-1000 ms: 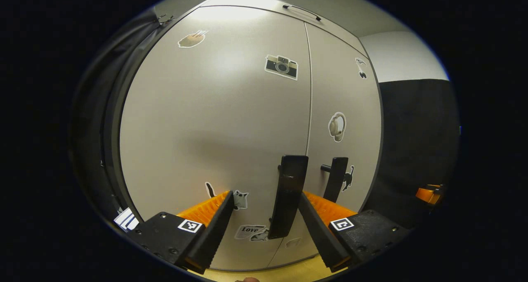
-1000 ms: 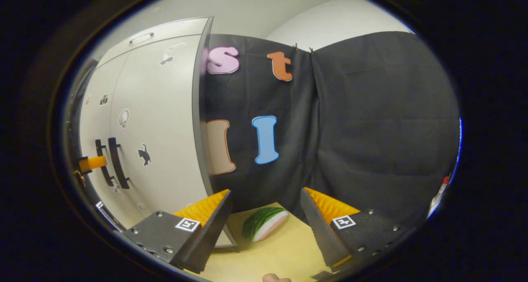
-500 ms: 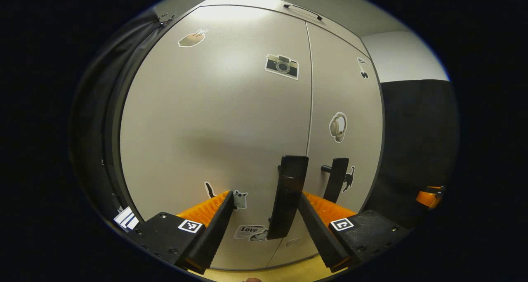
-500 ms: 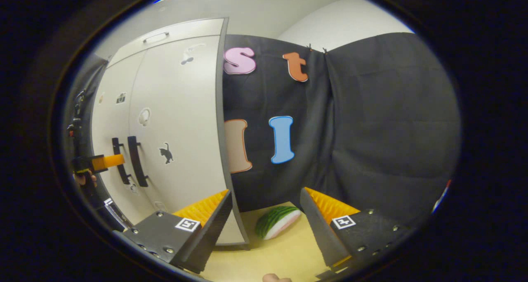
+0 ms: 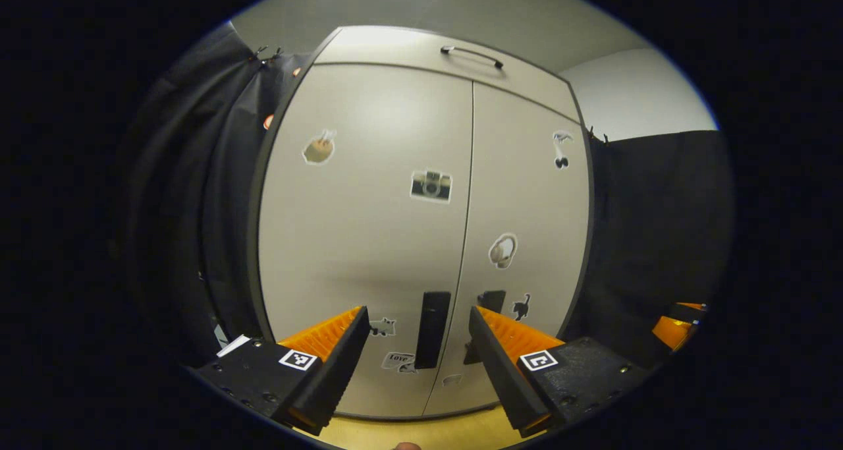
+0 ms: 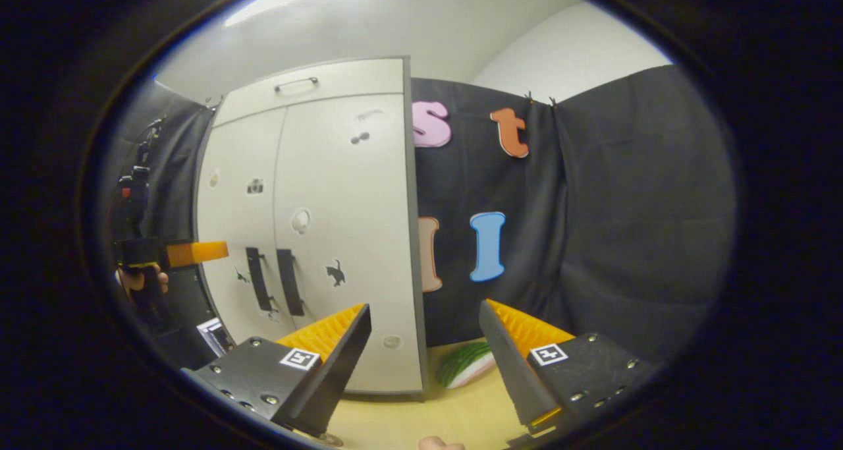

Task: Grasp the bottle in the cabinet with the left hand and place it on the coaster, then close the right door with the right hand and the left door with the left hand.

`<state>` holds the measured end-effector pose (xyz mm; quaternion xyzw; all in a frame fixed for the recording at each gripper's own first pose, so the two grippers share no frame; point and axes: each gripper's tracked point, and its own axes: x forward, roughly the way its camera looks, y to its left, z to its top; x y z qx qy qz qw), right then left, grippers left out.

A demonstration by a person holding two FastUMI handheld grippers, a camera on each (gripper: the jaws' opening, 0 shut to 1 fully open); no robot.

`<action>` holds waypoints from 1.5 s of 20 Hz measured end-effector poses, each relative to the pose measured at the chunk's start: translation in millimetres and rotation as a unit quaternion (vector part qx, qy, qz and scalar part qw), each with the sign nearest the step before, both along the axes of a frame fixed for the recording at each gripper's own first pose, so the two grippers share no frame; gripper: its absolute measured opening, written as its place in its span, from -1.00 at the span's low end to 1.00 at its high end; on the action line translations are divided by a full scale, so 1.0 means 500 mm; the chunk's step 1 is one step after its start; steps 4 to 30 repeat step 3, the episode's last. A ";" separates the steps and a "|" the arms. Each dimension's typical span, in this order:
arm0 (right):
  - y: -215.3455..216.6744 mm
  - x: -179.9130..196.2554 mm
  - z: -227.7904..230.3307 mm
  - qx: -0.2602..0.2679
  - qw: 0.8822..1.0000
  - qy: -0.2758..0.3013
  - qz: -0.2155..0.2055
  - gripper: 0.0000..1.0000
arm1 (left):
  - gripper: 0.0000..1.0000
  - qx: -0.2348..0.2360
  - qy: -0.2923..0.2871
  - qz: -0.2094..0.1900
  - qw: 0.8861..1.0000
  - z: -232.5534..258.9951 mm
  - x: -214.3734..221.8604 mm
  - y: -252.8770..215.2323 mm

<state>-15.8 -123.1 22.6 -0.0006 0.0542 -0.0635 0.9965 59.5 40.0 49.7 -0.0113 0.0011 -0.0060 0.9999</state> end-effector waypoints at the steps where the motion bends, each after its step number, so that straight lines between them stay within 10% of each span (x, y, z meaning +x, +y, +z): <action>1: 0.020 -0.003 0.035 -0.008 1.000 -0.013 0.012 1.00 | 0.92 0.011 -0.016 0.012 1.000 0.034 -0.028 0.003; 30: 0.080 0.017 0.071 -0.013 0.999 -0.029 0.038 1.00 | 0.90 0.040 -0.035 0.034 0.998 0.078 -0.079 0.012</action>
